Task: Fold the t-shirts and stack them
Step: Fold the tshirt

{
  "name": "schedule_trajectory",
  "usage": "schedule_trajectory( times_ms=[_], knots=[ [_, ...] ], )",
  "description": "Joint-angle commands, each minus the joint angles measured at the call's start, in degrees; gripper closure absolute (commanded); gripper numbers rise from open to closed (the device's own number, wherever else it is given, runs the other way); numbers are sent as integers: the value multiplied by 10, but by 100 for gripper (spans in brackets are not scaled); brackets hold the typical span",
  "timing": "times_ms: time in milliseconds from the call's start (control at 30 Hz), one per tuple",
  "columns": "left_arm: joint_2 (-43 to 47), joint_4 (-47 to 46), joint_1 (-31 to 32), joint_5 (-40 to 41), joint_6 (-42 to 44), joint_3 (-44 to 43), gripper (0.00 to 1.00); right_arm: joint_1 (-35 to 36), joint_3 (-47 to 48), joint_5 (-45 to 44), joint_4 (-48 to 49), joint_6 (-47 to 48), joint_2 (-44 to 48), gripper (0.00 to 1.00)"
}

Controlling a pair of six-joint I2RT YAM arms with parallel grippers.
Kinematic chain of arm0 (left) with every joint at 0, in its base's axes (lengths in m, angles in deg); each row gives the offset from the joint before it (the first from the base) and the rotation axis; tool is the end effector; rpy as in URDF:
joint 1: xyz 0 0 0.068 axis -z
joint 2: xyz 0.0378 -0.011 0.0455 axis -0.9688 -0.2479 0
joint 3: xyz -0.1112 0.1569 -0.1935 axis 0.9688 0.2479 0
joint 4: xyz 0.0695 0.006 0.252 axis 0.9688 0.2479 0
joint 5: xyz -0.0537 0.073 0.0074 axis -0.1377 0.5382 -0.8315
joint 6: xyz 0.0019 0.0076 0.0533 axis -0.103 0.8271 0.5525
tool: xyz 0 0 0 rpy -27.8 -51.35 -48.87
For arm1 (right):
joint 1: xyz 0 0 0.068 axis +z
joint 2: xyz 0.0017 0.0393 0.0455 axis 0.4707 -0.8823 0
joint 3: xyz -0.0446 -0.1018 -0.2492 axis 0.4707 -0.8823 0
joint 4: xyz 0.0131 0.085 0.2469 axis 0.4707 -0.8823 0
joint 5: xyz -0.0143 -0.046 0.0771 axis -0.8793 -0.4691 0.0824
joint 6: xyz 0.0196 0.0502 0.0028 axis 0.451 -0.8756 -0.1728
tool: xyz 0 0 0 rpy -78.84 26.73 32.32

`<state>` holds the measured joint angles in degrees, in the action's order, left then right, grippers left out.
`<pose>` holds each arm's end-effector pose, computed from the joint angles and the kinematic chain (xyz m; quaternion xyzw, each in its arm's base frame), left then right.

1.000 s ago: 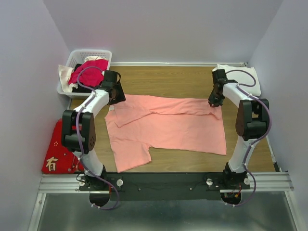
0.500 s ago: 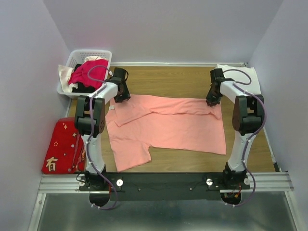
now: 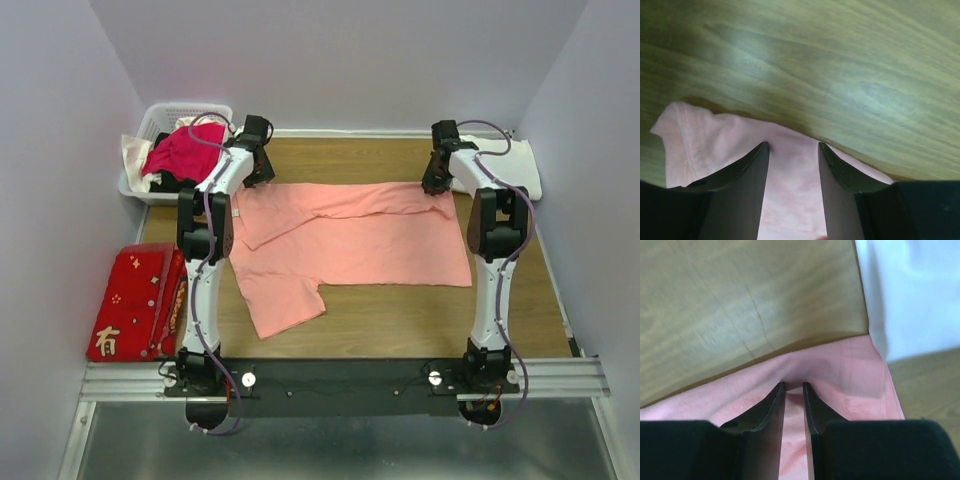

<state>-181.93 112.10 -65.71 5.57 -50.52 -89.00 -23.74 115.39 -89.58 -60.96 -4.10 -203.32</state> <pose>0.5070 -0.0816 0.1835 -0.2270 0.9313 -0.0100 0.2847 0.4949 0.0317 0.1674 0.2049 0.9485 -0.0179 0.2408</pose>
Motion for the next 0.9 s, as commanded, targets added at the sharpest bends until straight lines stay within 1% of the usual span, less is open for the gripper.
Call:
schedule_trajectory(
  times_ms=[0,133,367,567,633,667,800,867],
  knots=[
    [-56,54,-4,15,-6,-97,47,-13,89,6,-49,16,-90,69],
    [-82,65,-13,12,-3,-141,47,-22,127,-3,-61,23,-96,69],
    [-82,61,-33,16,1,-121,47,-40,107,-33,-61,35,-58,68],
    [-71,58,-35,22,11,-103,47,-41,97,-25,-61,41,-30,68],
    [-57,49,-34,18,17,-99,47,-41,98,-4,-61,42,-19,68],
    [-47,38,-35,4,31,-92,48,-42,98,2,-59,41,-14,68],
    [33,-22,-28,-4,49,-35,48,-41,85,27,-48,42,27,68],
    [58,-29,-23,-2,55,-20,48,-41,74,39,-37,42,42,68]
  ],
)
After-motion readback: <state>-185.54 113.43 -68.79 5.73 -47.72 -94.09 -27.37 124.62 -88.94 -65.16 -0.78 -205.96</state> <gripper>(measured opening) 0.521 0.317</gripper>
